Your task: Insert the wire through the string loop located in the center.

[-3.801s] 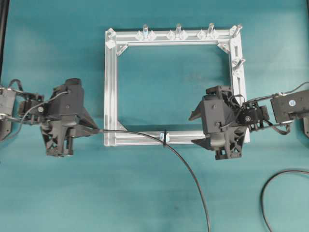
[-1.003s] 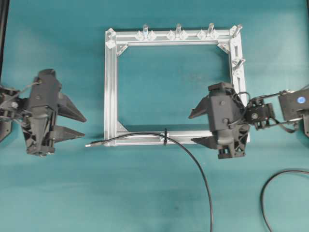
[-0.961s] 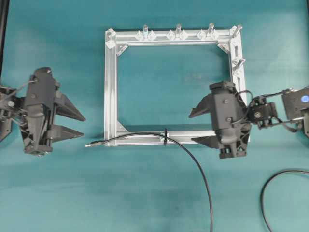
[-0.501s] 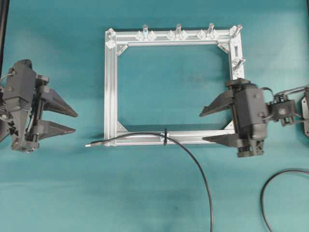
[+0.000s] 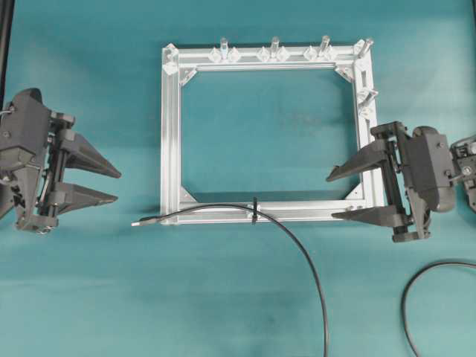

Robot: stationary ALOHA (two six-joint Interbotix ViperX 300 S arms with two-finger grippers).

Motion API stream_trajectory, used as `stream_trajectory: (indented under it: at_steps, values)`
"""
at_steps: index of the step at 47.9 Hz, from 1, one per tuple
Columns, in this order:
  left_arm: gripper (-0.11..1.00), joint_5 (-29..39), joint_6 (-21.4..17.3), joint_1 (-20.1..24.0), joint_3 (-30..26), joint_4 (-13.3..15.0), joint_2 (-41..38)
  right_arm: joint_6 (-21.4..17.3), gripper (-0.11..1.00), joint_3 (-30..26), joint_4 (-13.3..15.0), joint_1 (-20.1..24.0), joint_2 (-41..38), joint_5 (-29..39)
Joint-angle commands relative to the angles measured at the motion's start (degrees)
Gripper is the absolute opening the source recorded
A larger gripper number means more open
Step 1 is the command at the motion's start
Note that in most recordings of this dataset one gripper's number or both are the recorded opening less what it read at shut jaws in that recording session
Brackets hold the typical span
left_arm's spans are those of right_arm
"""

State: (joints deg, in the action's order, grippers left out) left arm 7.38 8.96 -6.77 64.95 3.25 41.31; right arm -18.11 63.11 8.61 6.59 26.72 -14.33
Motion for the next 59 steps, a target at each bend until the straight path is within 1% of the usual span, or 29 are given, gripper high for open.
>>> stream_trajectory:
  at_steps: [1,17,31,47,59]
  values:
    - [0.5,-0.8,-0.5,0.3,-0.6,-0.3,-0.2,0.1,0.7,-0.6,0.0,-0.4,0.3,-0.5]
    - [0.5,-0.8,-0.5,0.3,-0.3,-0.3,-0.2,0.1,0.7,0.3,0.0,-1.1,0.3,-0.3]
    - [0.5,-0.8,-0.5,0.4,0.8,-0.3,-0.2,0.1,0.7,1.0,0.1,-3.1,0.6,-0.3]
    - [0.5,-0.7,-0.5,0.9,1.9,-0.3,-0.2,0.1,0.71,1.1,0.1,-3.3,0.6,-0.2]
    - [0.5,-0.7,-0.5,1.2,2.5,-0.3,0.2,0.1,0.7,1.1,0.1,-3.5,0.6,1.7]
